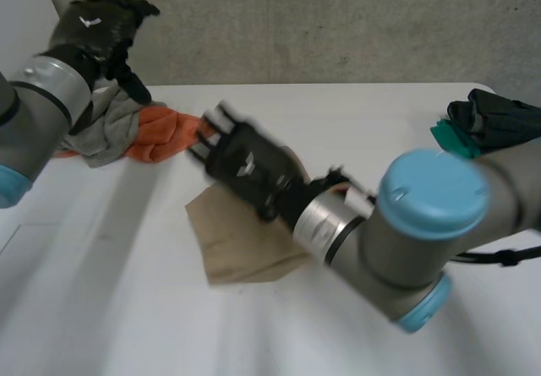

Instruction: Fold the laundry.

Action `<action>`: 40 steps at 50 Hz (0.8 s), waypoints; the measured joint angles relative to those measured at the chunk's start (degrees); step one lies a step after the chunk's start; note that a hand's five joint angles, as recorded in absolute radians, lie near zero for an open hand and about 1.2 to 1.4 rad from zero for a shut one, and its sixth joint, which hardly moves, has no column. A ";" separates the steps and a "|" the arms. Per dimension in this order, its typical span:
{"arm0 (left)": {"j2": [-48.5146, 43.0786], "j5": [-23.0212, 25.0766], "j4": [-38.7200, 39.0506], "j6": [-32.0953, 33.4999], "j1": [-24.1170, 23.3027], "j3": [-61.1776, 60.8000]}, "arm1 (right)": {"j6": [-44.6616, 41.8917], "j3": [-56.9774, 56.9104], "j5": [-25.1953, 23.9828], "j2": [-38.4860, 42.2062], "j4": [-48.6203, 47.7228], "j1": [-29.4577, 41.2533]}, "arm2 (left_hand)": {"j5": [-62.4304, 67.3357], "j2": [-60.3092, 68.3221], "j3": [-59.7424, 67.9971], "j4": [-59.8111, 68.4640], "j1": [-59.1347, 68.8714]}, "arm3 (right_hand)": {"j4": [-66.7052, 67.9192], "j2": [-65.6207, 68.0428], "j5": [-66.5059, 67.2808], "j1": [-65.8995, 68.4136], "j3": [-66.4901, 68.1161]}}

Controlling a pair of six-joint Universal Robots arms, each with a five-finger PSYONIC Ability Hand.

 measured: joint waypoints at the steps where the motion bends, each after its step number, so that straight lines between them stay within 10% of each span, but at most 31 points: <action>1: 0.38 -0.35 0.03 -0.66 0.13 0.48 | 3.57 -0.30 1.16 -1.38 0.11 -0.80 | 0.00 0.00 0.00 0.00 0.00 | 0.00 0.00 0.00 0.00 0.00; 12: 0.71 -3.50 -2.49 -8.99 -2.88 7.30 | 40.81 -6.28 6.93 -8.62 11.66 -11.57 | 0.00 0.00 0.00 0.01 0.00 | 0.00 0.00 0.00 0.00 0.00; 27: -14.53 -20.35 -17.51 -10.83 -19.91 8.03 | 33.96 -26.85 2.26 11.62 36.50 -14.72 | 0.00 0.00 0.00 -0.03 0.00 | 0.00 0.00 0.00 0.00 0.00; 40: -27.30 -27.20 -18.12 -11.21 -22.97 8.93 | 26.07 -32.27 2.75 22.25 40.28 -13.05 | 0.00 0.00 0.00 -0.03 0.00 | 0.00 0.00 0.00 0.00 0.00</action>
